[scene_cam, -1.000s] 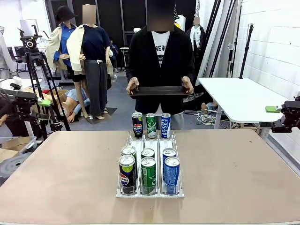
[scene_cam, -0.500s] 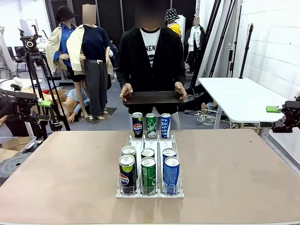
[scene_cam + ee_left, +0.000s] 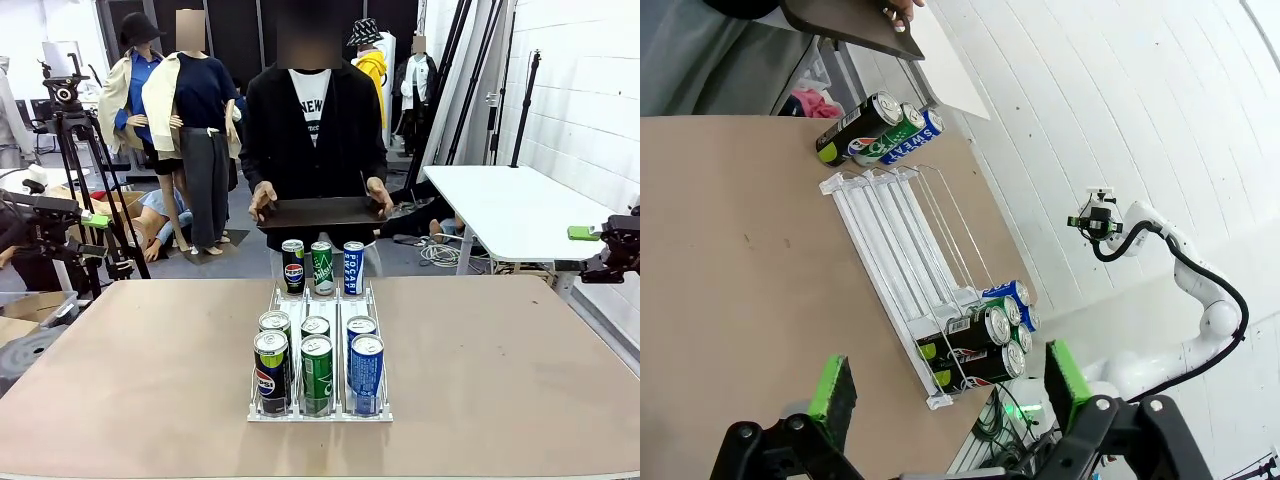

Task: Retrieve and hand over the desired beverage to the person.
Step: Pick up a can of the same type that the person held from the Automatic Can Dispenser.

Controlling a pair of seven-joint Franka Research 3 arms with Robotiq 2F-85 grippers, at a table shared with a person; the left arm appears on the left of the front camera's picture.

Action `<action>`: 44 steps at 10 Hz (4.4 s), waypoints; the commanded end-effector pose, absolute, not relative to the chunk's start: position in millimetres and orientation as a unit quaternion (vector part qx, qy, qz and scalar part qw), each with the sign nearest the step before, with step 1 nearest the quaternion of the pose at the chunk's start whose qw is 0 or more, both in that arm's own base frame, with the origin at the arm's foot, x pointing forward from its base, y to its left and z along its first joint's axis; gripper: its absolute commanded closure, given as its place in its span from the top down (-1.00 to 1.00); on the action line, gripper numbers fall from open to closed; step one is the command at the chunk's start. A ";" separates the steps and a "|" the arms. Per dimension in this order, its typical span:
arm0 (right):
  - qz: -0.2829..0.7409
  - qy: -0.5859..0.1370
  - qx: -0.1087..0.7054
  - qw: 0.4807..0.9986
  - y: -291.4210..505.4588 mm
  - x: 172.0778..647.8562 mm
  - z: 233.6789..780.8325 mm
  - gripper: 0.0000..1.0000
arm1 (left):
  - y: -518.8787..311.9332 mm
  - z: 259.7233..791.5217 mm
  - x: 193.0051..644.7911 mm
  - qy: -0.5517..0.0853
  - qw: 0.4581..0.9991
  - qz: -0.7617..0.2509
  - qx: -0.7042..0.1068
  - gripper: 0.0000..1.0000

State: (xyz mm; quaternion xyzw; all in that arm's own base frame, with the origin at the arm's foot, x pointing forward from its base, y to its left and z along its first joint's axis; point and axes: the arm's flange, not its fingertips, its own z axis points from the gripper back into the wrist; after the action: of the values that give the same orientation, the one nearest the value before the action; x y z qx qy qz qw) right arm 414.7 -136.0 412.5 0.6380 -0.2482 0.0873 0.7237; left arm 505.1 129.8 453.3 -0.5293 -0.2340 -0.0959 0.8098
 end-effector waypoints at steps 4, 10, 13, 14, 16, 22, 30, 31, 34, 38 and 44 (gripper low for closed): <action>0.086 -0.249 0.639 0.723 -136.5 413.6 411.3 1.00 | 130.3 453.6 504.4 -0.233 0.811 -0.097 -0.528 1.00; 0.086 -0.249 0.639 0.723 -136.5 413.6 411.3 1.00 | 130.3 453.6 504.4 -0.233 0.811 -0.097 -0.528 1.00; 0.086 -0.249 0.639 0.723 -136.5 413.6 411.3 1.00 | 130.3 453.6 504.4 -0.233 0.811 -0.097 -0.528 1.00; 0.086 -0.249 0.639 0.723 -136.5 413.6 411.3 1.00 | 130.3 453.6 504.4 -0.233 0.811 -0.097 -0.528 1.00; 0.086 -0.249 0.639 0.723 -136.5 413.6 411.3 1.00 | 130.3 453.6 504.4 -0.233 0.811 -0.097 -0.528 1.00; 0.086 -0.249 0.639 0.723 -136.5 413.6 411.3 1.00 | 130.3 453.6 504.4 -0.233 0.811 -0.097 -0.528 1.00; 0.086 -0.249 0.639 0.723 -136.5 413.6 411.3 1.00 | 130.3 453.6 504.4 -0.233 0.811 -0.097 -0.528 1.00; 0.086 -0.249 0.639 0.723 -136.5 413.6 411.3 1.00 | 130.3 453.6 504.4 -0.233 0.811 -0.097 -0.528 1.00; 0.086 -0.249 0.639 0.723 -136.5 413.6 411.3 1.00 | 130.3 453.6 504.4 -0.233 0.811 -0.097 -0.528 1.00; 0.086 -0.249 0.639 0.723 -136.5 413.6 411.3 1.00 | 130.3 453.6 504.4 -0.233 0.811 -0.097 -0.528 1.00; 0.086 -0.249 0.639 0.723 -136.5 413.6 411.3 1.00 | 130.3 453.6 504.4 -0.233 0.811 -0.097 -0.528 1.00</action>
State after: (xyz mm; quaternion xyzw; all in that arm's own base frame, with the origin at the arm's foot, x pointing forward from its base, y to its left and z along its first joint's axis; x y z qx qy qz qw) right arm 414.7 -136.0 412.5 0.6380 -0.2482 0.0873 0.7237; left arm 505.1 129.8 453.3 -0.5293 -0.2340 -0.0959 0.8098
